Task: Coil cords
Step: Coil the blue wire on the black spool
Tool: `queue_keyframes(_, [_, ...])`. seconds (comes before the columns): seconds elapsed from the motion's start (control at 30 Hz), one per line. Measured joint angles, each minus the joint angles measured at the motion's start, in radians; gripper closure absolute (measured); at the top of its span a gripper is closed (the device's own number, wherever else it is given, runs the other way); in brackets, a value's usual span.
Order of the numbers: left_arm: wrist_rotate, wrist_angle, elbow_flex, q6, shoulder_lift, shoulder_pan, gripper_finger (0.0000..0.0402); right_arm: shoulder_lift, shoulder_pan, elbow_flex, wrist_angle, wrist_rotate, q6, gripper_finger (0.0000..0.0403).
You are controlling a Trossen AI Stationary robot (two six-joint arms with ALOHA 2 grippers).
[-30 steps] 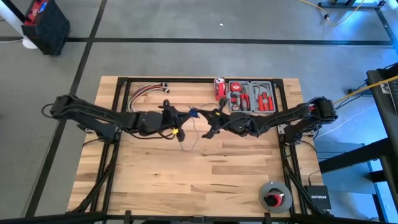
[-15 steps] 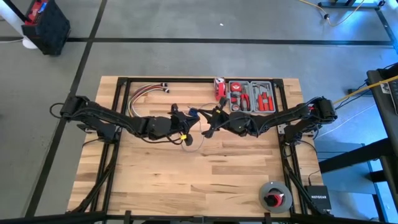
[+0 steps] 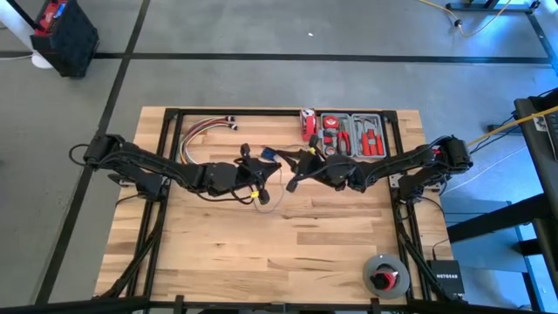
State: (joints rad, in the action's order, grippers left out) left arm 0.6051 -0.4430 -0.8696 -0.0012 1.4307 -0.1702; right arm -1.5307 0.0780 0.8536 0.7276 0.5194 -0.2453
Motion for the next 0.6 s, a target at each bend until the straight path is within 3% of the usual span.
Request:
queue_keyframes(0.13, [0.000,0.013,0.000,0.018,0.000,-0.007,0.0381,0.000,0.000,0.000,0.019,-0.018,0.015,0.0402])
queue_keyframes(0.3, [0.001,0.073,0.000,0.019,0.002,-0.006,0.0334,0.000,0.000,0.000,0.064,-0.030,0.032,0.0402])
queue_keyframes(0.6, [0.005,0.287,0.001,-0.012,-0.021,-0.055,0.0291,0.002,0.000,0.000,0.084,-0.029,-0.023,0.0402])
